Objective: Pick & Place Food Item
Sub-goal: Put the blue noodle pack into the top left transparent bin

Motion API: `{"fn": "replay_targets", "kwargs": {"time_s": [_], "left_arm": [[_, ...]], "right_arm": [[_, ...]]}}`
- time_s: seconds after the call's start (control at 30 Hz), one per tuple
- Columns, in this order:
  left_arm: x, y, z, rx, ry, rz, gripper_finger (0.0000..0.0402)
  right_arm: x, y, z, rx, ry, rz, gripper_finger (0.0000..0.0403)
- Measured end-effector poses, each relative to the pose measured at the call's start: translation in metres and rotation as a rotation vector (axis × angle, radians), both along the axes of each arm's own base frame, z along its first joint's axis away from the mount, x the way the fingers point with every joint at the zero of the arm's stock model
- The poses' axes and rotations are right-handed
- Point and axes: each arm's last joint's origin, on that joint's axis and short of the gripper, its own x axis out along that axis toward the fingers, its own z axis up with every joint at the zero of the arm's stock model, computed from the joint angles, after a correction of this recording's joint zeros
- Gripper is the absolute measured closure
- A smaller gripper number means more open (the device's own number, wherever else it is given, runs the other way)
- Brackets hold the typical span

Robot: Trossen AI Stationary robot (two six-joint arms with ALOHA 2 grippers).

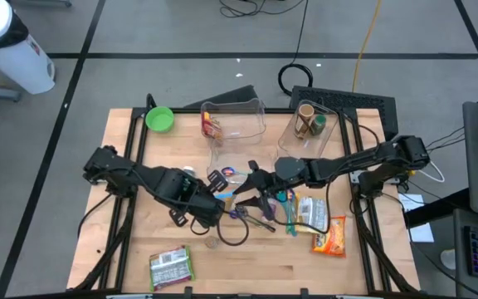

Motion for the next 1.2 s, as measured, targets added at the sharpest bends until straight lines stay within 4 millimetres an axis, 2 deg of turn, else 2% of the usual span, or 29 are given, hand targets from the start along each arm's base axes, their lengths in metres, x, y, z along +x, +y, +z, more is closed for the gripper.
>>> {"fn": "replay_targets", "kwargs": {"time_s": [0.2,0.57,1.2], "left_arm": [[0.0,-0.002,-0.001,-0.001,0.0,-0.003,0.0401],[0.003,0.006,-0.001,-0.018,-0.013,0.094,0.0401],[0.003,0.007,0.0,-0.017,-0.042,0.174,0.0401]], "right_arm": [[0.002,-0.008,0.002,0.002,-0.023,-0.035,0.0244],[0.001,-0.003,0.003,0.068,-0.015,0.023,0.0238],[0.013,0.001,-0.023,0.086,0.08,0.022,0.0248]]}}
